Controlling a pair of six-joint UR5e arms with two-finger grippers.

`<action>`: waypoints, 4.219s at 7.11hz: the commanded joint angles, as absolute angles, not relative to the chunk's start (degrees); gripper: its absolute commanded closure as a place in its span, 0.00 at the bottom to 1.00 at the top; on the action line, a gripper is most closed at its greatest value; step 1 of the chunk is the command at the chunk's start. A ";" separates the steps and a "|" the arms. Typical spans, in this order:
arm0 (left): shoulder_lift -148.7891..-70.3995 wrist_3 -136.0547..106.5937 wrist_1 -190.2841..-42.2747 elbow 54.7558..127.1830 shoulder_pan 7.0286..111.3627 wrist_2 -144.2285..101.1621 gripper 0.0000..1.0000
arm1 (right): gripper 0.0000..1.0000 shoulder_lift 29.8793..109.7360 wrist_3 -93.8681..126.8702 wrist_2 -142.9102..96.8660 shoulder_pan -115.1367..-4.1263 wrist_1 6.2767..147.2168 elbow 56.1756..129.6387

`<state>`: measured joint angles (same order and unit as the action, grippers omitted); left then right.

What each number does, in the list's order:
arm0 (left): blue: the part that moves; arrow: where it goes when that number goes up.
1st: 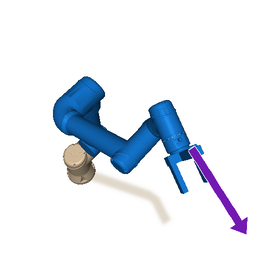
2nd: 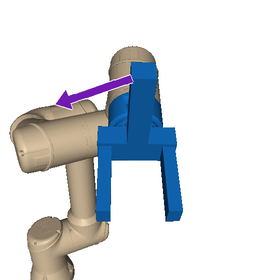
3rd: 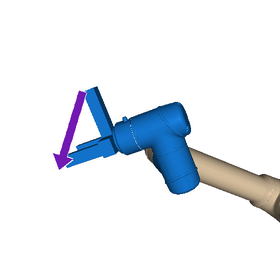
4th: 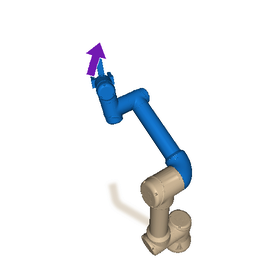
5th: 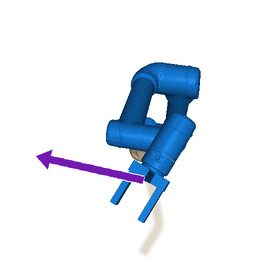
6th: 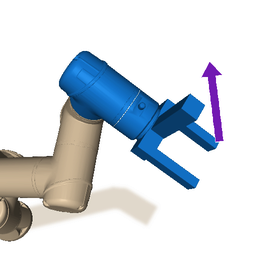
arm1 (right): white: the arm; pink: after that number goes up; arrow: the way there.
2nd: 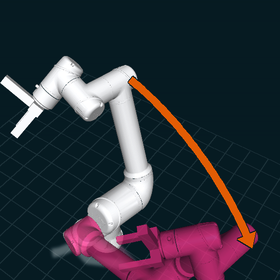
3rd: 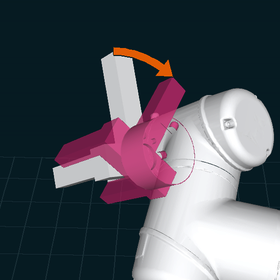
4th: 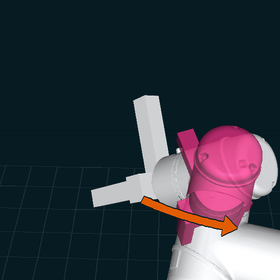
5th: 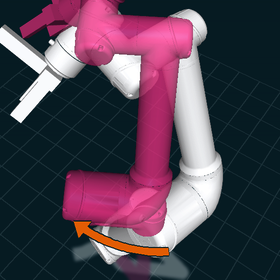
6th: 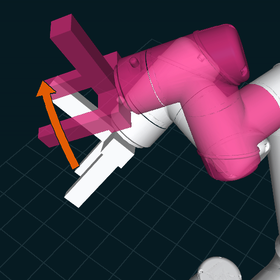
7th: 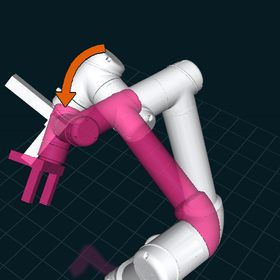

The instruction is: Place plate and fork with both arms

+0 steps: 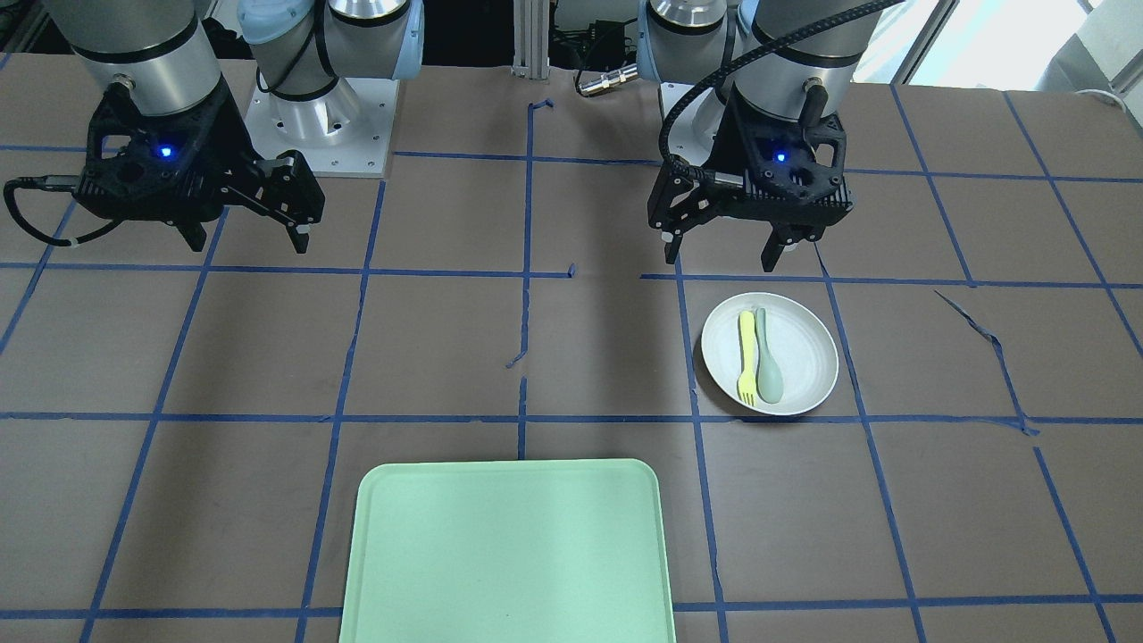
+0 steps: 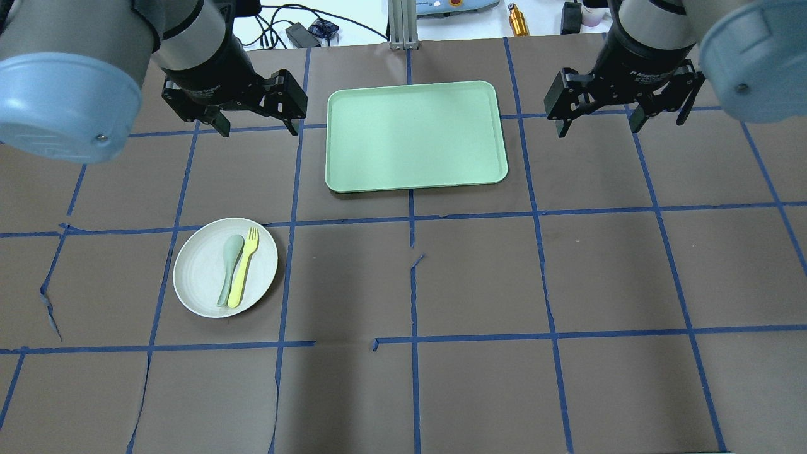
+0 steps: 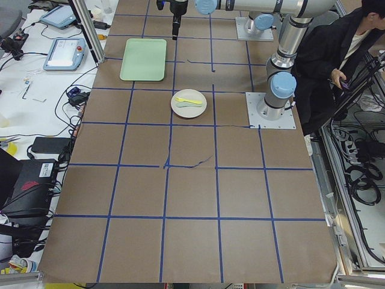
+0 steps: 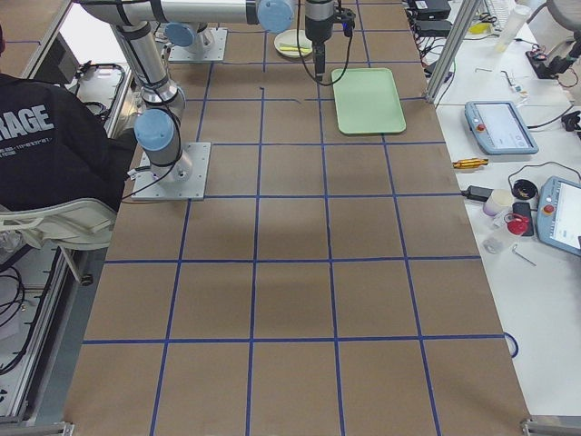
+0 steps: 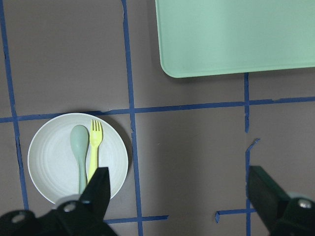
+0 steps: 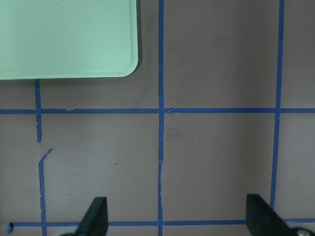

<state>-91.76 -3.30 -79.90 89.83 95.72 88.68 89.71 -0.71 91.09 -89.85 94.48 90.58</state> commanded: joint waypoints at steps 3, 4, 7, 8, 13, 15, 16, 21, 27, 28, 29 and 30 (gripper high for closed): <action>-91.76 -3.16 -80.16 89.82 95.71 88.68 0.00 | 0.00 89.74 -0.53 91.41 -89.83 94.48 90.62; -91.76 -3.08 -80.24 89.82 95.71 88.68 0.00 | 0.00 89.74 -0.53 91.41 -89.91 94.48 90.62; -91.76 -3.08 -80.24 89.82 95.71 88.68 0.00 | 0.00 89.65 -0.53 91.41 -89.91 94.48 90.70; -92.19 -2.99 -80.51 90.00 95.19 88.94 0.00 | 0.00 89.65 -0.53 91.49 -89.91 94.48 90.70; -93.69 20.51 -62.58 112.96 72.91 92.64 0.03 | 0.00 89.65 -0.53 91.05 -89.91 94.57 91.41; -96.14 27.12 -45.95 125.54 64.72 92.37 0.06 | 0.00 89.47 -0.53 91.05 -89.91 94.57 91.41; -97.28 27.68 -44.14 127.34 62.34 90.11 0.09 | 0.00 89.39 -0.53 90.97 -89.83 94.57 91.41; -100.98 26.20 -43.95 127.18 61.17 85.78 0.66 | 0.00 89.47 -0.53 90.97 -89.91 94.57 91.49; -99.85 20.57 -49.87 121.67 61.79 74.68 1.00 | 0.00 89.39 -0.62 90.97 -89.83 94.57 91.41; -100.19 20.57 -52.62 120.07 62.31 68.88 1.00 | 0.00 89.38 -0.44 91.14 -89.82 94.74 91.23; -101.59 19.87 -53.86 117.88 63.45 63.77 1.00 | 0.00 89.38 -0.44 91.23 -89.82 94.75 91.23; -103.25 14.03 -54.75 112.64 70.24 63.63 1.00 | 0.00 89.38 -0.44 91.23 -89.82 94.75 91.23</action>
<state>-101.58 18.60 -53.21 117.50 64.79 66.22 89.39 -0.46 91.18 -89.83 94.73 91.26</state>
